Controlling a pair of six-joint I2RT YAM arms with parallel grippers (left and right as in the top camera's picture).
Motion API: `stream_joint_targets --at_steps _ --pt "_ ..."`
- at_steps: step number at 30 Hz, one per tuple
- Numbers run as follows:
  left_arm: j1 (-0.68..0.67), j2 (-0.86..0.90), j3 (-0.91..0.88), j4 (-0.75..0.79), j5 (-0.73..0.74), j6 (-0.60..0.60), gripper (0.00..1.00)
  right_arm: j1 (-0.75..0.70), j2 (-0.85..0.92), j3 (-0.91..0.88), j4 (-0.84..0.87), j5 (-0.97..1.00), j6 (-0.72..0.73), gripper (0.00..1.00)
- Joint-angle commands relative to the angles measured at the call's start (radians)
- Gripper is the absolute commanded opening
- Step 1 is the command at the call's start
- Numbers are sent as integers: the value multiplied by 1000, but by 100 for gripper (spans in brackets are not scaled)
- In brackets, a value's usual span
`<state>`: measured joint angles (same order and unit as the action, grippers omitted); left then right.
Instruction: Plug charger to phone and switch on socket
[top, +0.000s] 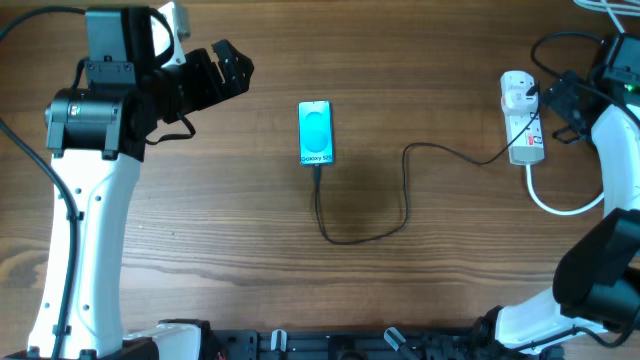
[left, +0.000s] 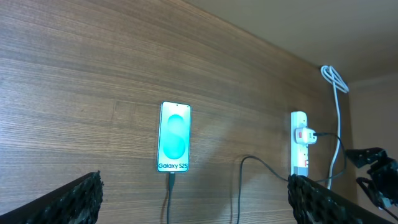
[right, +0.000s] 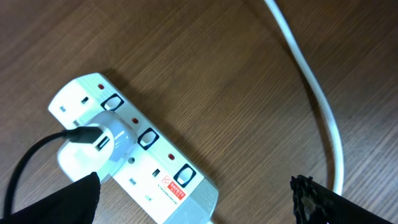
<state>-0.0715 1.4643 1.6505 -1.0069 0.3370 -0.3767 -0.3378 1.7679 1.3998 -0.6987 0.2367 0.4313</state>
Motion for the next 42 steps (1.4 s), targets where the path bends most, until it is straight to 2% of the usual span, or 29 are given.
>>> stream_joint_targets --at_steps 1,12,17,24,42 --pt "5 5 -1 -1 -10 2 100 -3 75 13 7 10 -12 100" --pt "5 5 -1 -1 -10 2 100 -3 103 13 46 71 -14 100" --pt "5 5 -1 -1 -10 2 100 -5 107 13 56 70 -137 100" --pt "5 5 -1 -1 -10 2 100 -32 109 13 68 61 -140 99" --pt "5 5 -1 -1 -10 2 100 -64 246 13 125 -114 -140 100"
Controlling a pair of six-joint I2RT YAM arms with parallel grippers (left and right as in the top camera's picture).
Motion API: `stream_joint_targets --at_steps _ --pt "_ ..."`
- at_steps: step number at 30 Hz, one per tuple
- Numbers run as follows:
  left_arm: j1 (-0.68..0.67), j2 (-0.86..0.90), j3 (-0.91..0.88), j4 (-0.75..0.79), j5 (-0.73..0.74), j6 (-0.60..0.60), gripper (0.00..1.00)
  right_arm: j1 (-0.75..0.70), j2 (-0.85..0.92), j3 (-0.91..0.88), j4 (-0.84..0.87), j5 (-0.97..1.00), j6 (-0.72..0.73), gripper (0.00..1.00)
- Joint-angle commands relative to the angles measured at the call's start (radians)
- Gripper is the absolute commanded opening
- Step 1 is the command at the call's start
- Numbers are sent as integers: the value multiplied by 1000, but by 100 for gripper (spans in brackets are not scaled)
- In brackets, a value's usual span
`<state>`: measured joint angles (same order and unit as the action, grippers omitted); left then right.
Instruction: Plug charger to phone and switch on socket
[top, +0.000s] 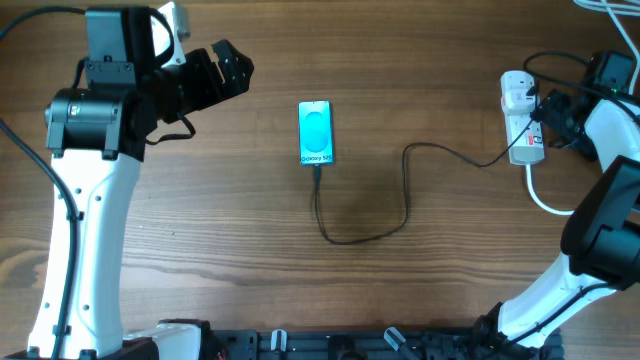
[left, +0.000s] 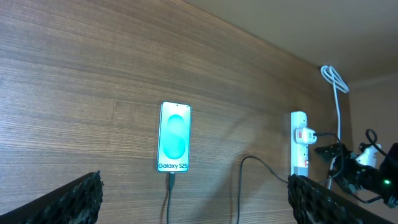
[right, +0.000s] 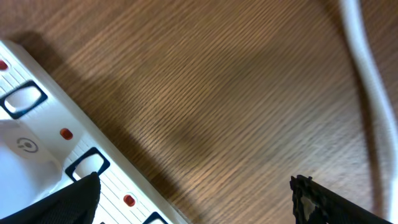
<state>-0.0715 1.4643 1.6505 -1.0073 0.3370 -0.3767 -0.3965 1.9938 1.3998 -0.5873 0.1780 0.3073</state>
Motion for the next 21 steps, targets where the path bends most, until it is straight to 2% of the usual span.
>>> stream_joint_targets --at_steps 1,21 --pt "5 5 -1 0 -10 2 100 -5 21 13 24 -77 -16 100" --pt "4 5 -1 0 -10 2 100 -16 81 13 51 -76 39 100"
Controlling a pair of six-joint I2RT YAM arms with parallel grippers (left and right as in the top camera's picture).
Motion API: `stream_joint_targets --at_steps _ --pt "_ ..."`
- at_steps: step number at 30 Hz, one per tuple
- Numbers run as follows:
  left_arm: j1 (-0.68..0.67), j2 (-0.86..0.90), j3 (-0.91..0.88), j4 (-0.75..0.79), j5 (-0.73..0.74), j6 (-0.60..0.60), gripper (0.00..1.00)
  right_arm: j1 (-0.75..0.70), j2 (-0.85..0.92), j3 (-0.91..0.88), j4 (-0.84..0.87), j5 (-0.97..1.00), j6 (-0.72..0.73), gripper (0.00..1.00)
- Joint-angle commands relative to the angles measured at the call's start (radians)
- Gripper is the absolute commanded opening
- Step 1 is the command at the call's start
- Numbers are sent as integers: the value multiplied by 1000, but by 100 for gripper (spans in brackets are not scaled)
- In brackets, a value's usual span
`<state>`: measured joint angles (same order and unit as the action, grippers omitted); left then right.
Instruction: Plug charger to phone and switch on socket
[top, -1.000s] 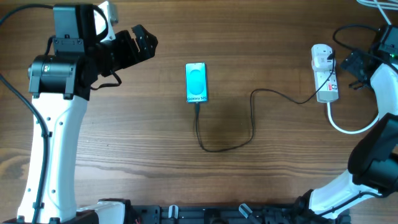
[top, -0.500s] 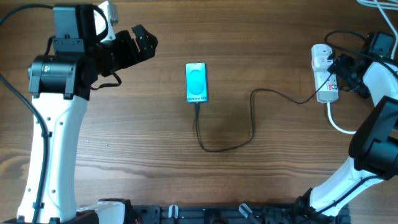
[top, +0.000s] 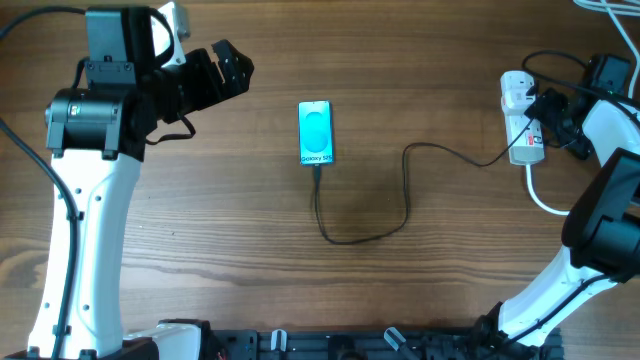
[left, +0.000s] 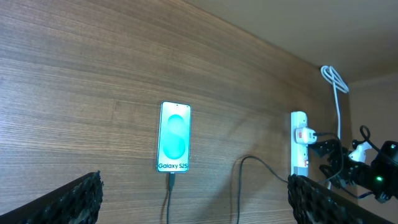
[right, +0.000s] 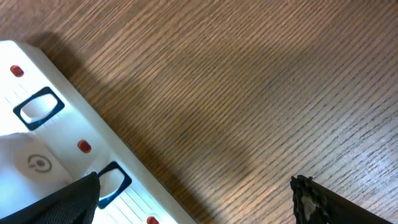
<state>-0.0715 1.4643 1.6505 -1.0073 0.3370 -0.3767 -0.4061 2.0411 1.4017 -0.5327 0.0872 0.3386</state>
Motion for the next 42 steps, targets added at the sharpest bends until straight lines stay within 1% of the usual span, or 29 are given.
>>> stream_joint_targets --at_steps 1,7,11,15,18,42 --pt "5 5 -1 0 -10 2 100 -6 34 11 -3 16 6 99" --pt "5 5 -1 0 -10 2 100 -13 34 11 2 20 4 100" --pt "4 5 -1 0 -10 2 100 -12 34 11 1 -35 1 100" --pt "5 5 -1 0 -10 2 100 -12 34 11 -3 -38 1 100" --pt "5 5 -1 0 -10 2 100 -12 34 11 -5 -97 -50 100" --pt "5 5 -1 0 -10 2 100 -12 34 11 -29 -115 -76 99"
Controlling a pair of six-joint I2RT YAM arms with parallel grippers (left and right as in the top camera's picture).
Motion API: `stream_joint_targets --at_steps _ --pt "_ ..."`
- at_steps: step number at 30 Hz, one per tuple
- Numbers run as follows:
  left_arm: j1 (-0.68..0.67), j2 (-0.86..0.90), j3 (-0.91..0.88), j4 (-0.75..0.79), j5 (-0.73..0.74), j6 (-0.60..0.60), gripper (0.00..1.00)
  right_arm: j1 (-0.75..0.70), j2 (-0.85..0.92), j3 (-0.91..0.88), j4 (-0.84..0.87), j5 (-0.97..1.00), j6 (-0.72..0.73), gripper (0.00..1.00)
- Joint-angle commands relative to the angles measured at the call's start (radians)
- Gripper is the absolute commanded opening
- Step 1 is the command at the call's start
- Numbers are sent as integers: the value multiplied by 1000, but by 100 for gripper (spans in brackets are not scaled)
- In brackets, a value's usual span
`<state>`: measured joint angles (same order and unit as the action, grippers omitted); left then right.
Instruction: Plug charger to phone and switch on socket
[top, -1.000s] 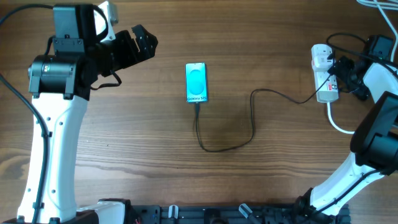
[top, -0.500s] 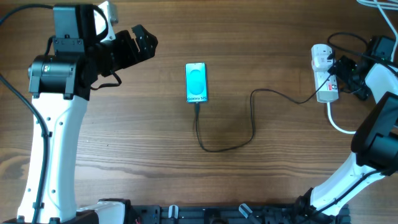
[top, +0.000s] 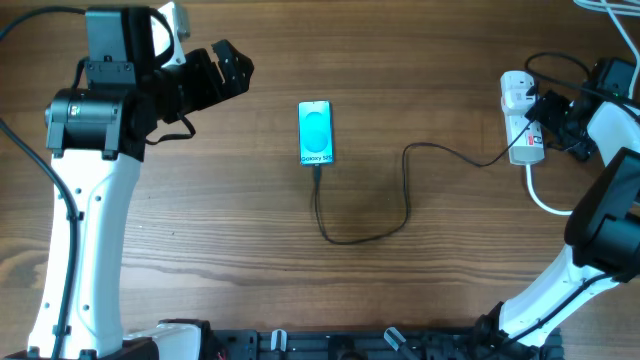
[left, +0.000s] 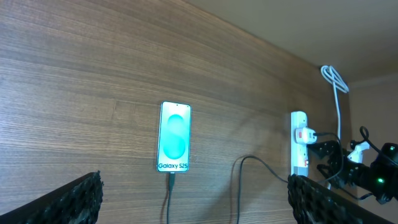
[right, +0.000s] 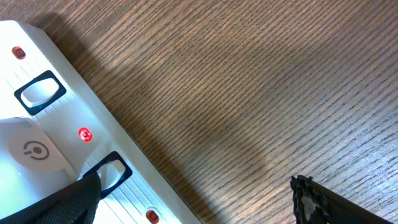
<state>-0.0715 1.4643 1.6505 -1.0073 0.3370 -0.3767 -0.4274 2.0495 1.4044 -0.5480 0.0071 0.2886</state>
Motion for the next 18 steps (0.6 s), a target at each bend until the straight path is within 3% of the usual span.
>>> stream_joint_targets --at_steps 1,7,18 --pt "5 5 -1 0 -10 2 100 9 26 9 -14 -35 -26 100" --pt "5 5 -1 0 -10 2 100 9 1 9 -84 26 90 100" --pt "5 5 -1 0 -10 2 100 9 -179 9 -199 26 89 100"
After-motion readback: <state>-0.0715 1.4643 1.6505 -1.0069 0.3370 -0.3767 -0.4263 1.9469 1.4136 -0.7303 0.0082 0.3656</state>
